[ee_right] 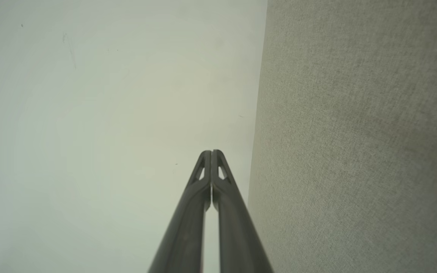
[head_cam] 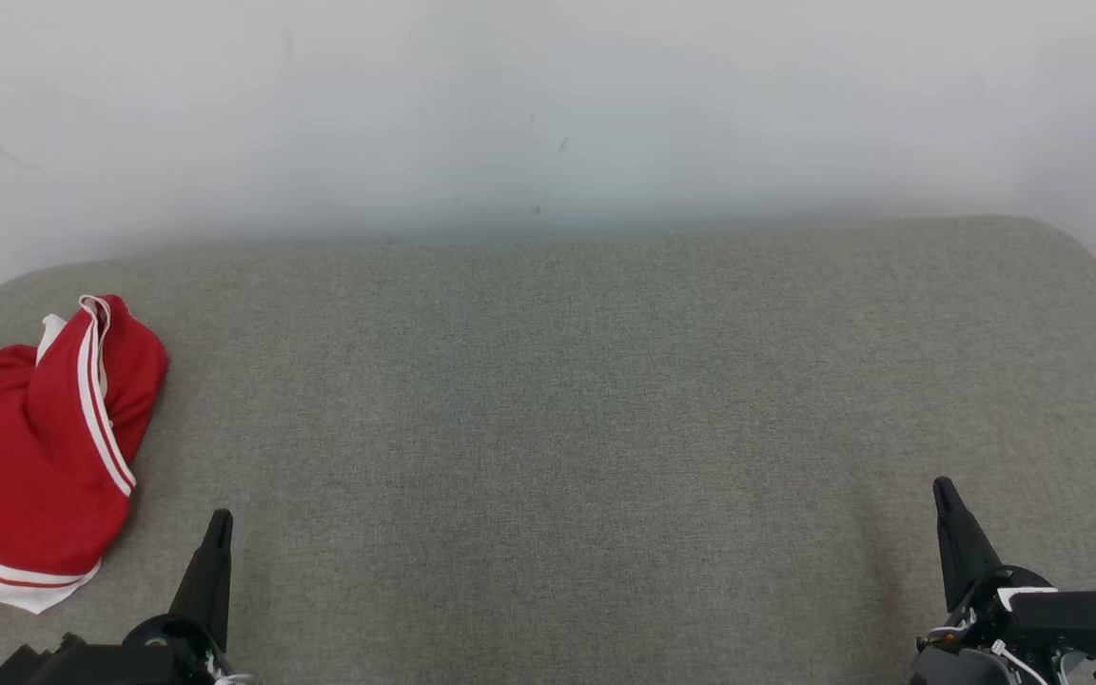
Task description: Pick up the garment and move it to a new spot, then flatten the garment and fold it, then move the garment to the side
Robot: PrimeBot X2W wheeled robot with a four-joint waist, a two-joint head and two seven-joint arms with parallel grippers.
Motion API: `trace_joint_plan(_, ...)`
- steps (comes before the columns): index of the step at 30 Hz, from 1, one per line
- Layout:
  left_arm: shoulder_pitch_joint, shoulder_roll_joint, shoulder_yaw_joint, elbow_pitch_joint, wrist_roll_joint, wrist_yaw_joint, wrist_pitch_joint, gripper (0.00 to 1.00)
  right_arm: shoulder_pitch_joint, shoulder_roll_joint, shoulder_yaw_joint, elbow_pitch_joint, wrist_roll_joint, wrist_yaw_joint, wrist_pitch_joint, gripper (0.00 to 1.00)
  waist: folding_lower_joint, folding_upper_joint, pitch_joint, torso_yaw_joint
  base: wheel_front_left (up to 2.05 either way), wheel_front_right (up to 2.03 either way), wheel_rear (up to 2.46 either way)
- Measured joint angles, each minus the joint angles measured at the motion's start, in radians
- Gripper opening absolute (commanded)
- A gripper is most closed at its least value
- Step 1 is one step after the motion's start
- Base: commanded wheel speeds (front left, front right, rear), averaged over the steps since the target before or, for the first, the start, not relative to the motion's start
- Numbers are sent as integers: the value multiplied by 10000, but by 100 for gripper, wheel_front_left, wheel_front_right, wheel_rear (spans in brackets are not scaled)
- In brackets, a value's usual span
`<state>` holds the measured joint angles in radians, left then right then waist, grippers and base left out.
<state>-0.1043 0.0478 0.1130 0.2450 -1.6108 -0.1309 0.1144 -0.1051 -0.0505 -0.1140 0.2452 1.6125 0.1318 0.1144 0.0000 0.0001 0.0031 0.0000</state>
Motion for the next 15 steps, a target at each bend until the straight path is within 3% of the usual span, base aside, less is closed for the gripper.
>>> trace_joint_plan(15, 0, 0, 0, 0, 0, 0, 0, 0, -1, 0, 0, 0, 0, 0, 0, 0, 0, 0, 0, 0, 0, 0, 0)
